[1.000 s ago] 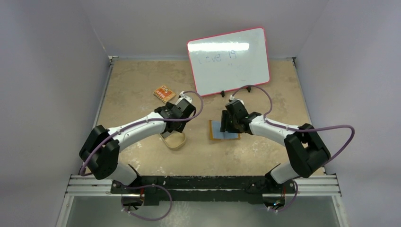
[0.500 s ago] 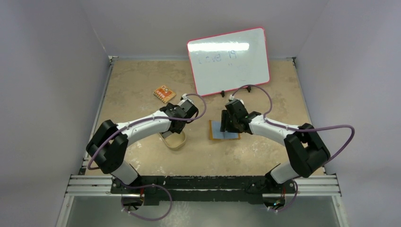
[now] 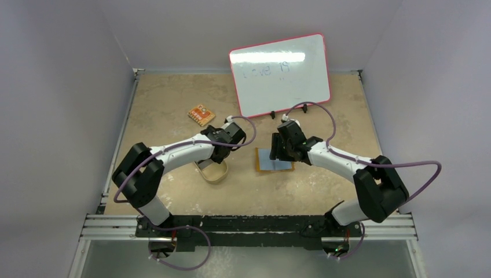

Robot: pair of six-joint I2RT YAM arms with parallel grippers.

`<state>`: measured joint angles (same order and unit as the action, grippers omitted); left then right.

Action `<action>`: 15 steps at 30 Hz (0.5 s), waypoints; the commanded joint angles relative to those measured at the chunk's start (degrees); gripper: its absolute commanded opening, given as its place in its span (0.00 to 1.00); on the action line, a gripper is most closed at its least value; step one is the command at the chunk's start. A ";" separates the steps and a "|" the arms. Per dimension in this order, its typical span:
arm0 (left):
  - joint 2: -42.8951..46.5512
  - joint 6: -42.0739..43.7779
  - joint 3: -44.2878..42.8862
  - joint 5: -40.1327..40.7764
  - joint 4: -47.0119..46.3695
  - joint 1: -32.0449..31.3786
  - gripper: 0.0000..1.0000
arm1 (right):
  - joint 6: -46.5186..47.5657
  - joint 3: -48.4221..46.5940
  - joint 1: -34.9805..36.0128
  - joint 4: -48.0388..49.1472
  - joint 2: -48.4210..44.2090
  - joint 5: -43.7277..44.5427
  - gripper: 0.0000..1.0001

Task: Put the credit cards into the card holder
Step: Pick up the credit card from the storage box.

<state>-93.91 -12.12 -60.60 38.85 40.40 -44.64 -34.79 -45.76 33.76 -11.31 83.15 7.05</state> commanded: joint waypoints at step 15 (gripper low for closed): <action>0.17 2.46 -3.29 -1.77 1.50 0.44 0.52 | -0.32 -2.19 0.26 -0.74 -1.15 1.48 0.61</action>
<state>-94.39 -10.72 -61.28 38.04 41.41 -44.62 -34.89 -45.78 33.76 -11.70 83.15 7.03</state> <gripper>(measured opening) 0.514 0.606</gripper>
